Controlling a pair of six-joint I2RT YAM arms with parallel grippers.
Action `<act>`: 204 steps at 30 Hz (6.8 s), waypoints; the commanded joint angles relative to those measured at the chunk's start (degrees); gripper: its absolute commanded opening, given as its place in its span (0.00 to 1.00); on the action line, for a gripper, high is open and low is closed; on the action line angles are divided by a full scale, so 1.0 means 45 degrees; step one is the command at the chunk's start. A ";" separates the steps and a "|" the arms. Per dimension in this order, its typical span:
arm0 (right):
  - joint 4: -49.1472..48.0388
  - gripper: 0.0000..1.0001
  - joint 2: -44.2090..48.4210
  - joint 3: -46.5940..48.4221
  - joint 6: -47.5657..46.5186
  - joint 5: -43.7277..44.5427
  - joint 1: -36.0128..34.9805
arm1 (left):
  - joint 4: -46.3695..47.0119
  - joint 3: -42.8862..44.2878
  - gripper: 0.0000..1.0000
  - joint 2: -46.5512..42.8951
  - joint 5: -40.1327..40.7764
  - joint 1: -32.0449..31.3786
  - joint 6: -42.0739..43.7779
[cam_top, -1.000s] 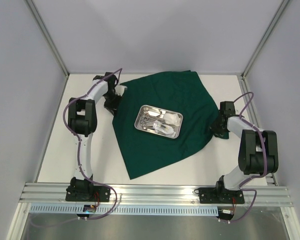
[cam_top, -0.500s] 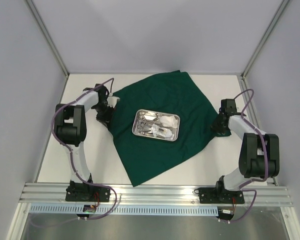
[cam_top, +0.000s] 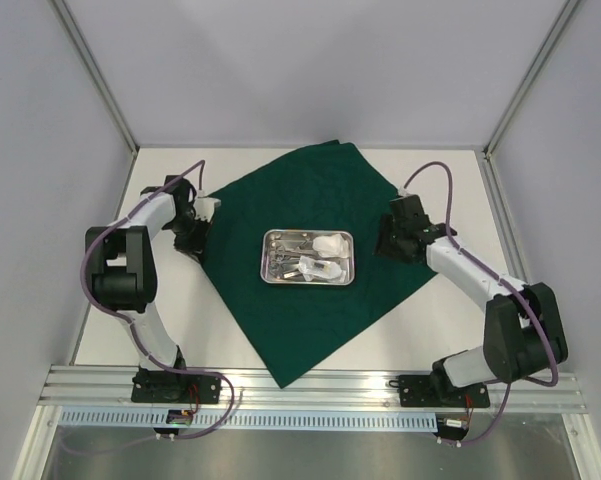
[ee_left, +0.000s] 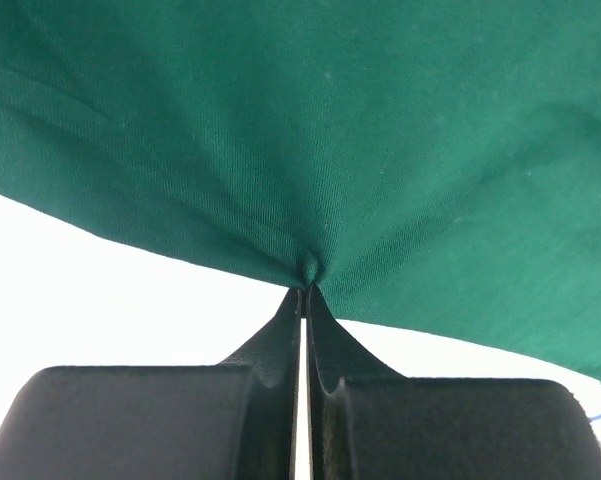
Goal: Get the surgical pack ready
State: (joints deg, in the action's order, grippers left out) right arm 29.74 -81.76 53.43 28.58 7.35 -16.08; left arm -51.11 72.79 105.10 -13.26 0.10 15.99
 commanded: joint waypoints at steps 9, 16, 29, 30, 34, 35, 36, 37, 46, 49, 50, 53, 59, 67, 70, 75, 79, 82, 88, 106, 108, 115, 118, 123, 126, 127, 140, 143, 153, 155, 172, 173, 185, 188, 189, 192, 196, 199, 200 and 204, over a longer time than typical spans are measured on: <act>-0.1900 0.36 -0.1890 0.0393 -0.0141 -0.4152 -0.1485 | 0.0147 -0.0004 0.00 -0.0660 -0.0140 0.0349 0.0353; -0.1414 0.29 -0.1189 0.0548 0.0114 -0.2577 -0.2032 | 0.0186 -0.0219 0.00 -0.0719 -0.0374 0.0349 0.0295; -0.1159 0.29 -0.2847 0.1174 0.0368 -0.2104 -0.2560 | 0.0186 -0.0220 0.00 -0.0835 -0.0472 0.0349 0.0314; -0.1159 0.25 -0.2944 0.1135 0.0387 -0.2123 -0.2599 | 0.0244 -0.0258 0.00 -0.0874 -0.0491 0.0349 0.0314; -0.1178 0.14 -0.2790 0.0823 0.0505 -0.2084 -0.2911 | 0.0304 -0.0395 0.00 -0.0973 -0.0609 0.0349 0.0334; -0.1159 0.12 -0.2692 0.0745 0.0563 -0.2045 -0.3067 | 0.0304 -0.0395 0.00 -0.0973 -0.0628 0.0349 0.0334; -0.1120 0.10 -0.2517 0.0647 0.0641 -0.1987 -0.3146 | 0.0304 -0.0376 0.00 -0.0953 -0.0648 0.0349 0.0334; -0.1139 0.08 -0.2419 0.0434 0.0719 -0.1947 -0.3282 | 0.0284 -0.0376 0.00 -0.0914 -0.0725 0.0349 0.0334; -0.1159 0.09 -0.1228 -0.0486 0.1852 -0.2064 -0.3556 | 0.0265 -0.0317 0.00 -0.1012 -0.0843 0.0349 0.0334; -0.0731 0.29 -0.0954 -0.0253 0.1814 -0.2046 -0.3596 | 0.0226 -0.0317 0.00 -0.1012 -0.0882 0.0369 0.0334; -0.0478 0.39 -0.0721 -0.0117 0.1755 -0.1658 -0.3673 | 0.0206 -0.0317 0.00 -0.1012 -0.0882 0.0349 0.0334; 0.0714 0.52 0.0175 0.0489 0.0958 0.0600 -0.4452 | 0.0186 -0.0298 0.00 -0.1050 -0.0921 0.0349 0.0334; 0.0991 0.64 0.0437 0.1115 -0.2436 0.1299 -0.9214 | 0.0186 -0.0298 0.00 -0.1031 -0.0941 0.0369 0.0353; 0.0424 0.64 -0.2357 0.2364 -0.5138 -0.0557 -1.3846 | 0.0128 -0.0259 0.00 -0.1051 -0.0999 0.0349 0.0334; 0.0326 0.64 -0.3235 0.2657 -0.5646 -0.1980 -1.4220 | 0.0109 -0.0258 0.00 -0.1109 -0.1019 0.0349 0.0334; 0.0735 0.64 -0.4311 0.2776 -0.5882 -0.1654 -1.4572 | 0.0089 -0.0239 0.00 -0.1187 -0.1000 0.0349 0.0314; 0.1008 0.63 -0.5541 0.2756 -0.5590 -0.0192 -1.4806 | 0.0089 -0.0239 0.00 -0.1187 -0.0999 0.0349 0.0353; 0.1107 0.58 -0.6069 0.2658 -0.5316 0.0531 -1.4807 | 0.0069 -0.0239 0.00 -0.1187 -0.0999 0.0349 0.0353; 0.1009 0.07 -0.6110 0.2541 -0.5042 0.1450 -1.4787 | 0.0050 -0.0219 0.00 -0.1109 -0.0941 0.0349 0.0314; 0.0521 0.01 -0.2361 0.2697 -0.4397 0.2701 -1.2210 | -0.0126 -0.0103 0.00 -0.1422 -0.1175 0.0349 0.0470; 0.0501 0.00 -0.1952 0.2814 -0.4534 0.2760 -1.1956 | -0.0165 -0.0044 0.00 -0.1441 -0.1311 0.0349 0.0509; -0.0006 0.00 -0.1714 0.3594 -0.5139 0.2527 -0.9654 | -0.0457 0.0268 0.00 -0.1500 -0.1663 0.0349 0.0509; 0.0150 0.01 -0.1910 0.4044 -0.5412 0.2369 -0.8831 | -0.0556 0.0366 0.00 -0.1519 -0.1722 0.0349 0.0510; -0.0201 0.00 -0.2337 0.5429 -0.6056 0.2293 -0.7973 | -0.0828 0.0736 0.00 -0.1461 -0.1878 0.0330 0.0607; -0.0299 0.01 -0.3197 0.6425 -0.6213 0.2000 -0.7114 | -0.1121 0.1186 0.00 -0.1305 -0.1976 0.0310 0.0705; -0.0435 0.00 -0.3431 0.6621 -0.6233 0.1882 -0.6918 | -0.1199 0.1303 0.00 -0.1247 -0.2015 0.0310 0.0724; -0.0124 0.01 -0.7768 1.1171 -0.5727 0.1549 -0.4300 | -0.1864 0.2065 0.19 -0.0797 -0.2191 0.0095 0.1037; 0.0129 0.00 -0.8607 1.2089 -0.5453 0.1549 -0.4026 | -0.2000 0.2260 0.30 -0.0719 -0.2055 0.0095 0.1095; 0.0911 0.00 -1.1399 1.4648 -0.4672 0.1413 -0.3245 | -0.2372 0.2613 0.39 -0.0562 -0.1781 0.0095 0.1115; 0.0911 0.01 -1.1674 1.5077 -0.4574 0.1374 -0.3108 | -0.2372 0.2612 0.41 -0.0543 -0.1722 0.0076 0.1076; 0.1303 0.00 -1.3043 1.6738 -0.3227 0.0147 -0.2034 | -0.2841 0.3433 0.47 0.0277 -0.1546 -0.0568 0.0959; 0.1128 0.01 -1.3062 1.6798 -0.2994 -0.0070 -0.2033 | -0.2822 0.3491 0.47 0.0355 -0.1546 -0.0607 0.0939; 0.1537 0.55 -1.2949 1.7346 -0.1977 -0.1360 -0.1097 | -0.3016 0.4213 0.47 0.1273 -0.1546 -0.1018 0.0842; 0.1595 0.57 -1.1955 1.7132 -0.2014 -0.1869 -0.0783 | -0.3095 0.4331 0.47 0.1371 -0.1585 -0.1076 0.0881; 0.1634 0.57 -1.1601 1.6725 -0.2266 -0.1714 -0.0783 | -0.3114 0.4370 0.47 0.1410 -0.1585 -0.1096 0.0881; 0.1790 0.56 -0.9806 1.4663 -0.2191 -0.1072 -0.0783 | -0.3114 0.4390 0.47 0.1469 -0.1663 -0.1096 0.0881; 0.1518 0.41 -0.7033 1.0974 -0.1607 -0.0561 -0.0783 | -0.3056 0.4468 0.44 0.1255 -0.1936 -0.1135 0.0783; 0.1322 0.22 -0.4981 0.8681 -0.1176 -0.0462 -0.0802 | -0.3056 0.4702 0.43 0.1020 -0.2074 -0.1369 0.0802; 0.1090 0.17 -0.4126 0.7224 -0.0885 -0.0482 -0.0783 | -0.3036 0.4857 0.43 0.1039 -0.2016 -0.1621 0.0822; 0.0717 0.01 -0.2752 0.4636 -0.0162 -0.0599 -0.0822 | -0.2919 0.5385 0.38 0.1779 -0.1684 -0.2247 0.0667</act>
State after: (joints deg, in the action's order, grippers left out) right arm 34.70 -95.55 81.38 23.68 4.03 -19.59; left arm -64.38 93.69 111.63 -20.49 -7.66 19.62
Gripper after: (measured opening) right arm 0.012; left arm 0.386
